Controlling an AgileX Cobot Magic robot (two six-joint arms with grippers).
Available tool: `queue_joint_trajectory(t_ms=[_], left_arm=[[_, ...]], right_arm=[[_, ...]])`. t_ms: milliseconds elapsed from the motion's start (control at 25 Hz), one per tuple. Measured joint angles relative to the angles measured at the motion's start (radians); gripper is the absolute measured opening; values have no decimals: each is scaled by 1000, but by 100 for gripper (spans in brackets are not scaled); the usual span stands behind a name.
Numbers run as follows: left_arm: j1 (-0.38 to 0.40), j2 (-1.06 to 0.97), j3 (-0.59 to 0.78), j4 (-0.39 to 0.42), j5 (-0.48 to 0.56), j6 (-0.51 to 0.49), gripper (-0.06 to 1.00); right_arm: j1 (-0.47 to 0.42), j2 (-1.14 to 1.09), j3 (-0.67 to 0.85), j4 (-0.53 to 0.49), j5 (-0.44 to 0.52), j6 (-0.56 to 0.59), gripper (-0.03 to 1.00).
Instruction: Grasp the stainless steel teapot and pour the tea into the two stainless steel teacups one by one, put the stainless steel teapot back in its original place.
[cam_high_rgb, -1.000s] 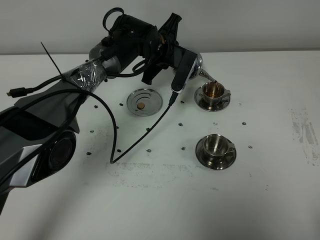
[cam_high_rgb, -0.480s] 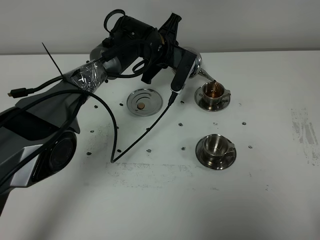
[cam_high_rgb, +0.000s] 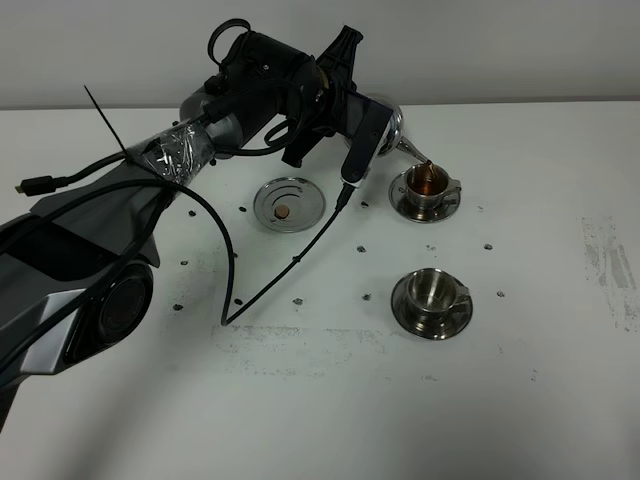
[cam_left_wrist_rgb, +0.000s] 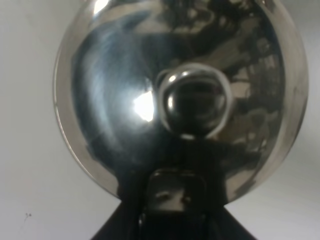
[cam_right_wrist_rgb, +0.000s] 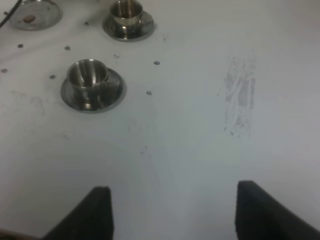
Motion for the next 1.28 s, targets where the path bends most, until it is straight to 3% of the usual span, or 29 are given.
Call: queue_joint_trajectory(t_ms=[1280], left_arm=[[0,0,0,18,-10,3,21]], right_arm=[[0,0,0,0,0,1,54]])
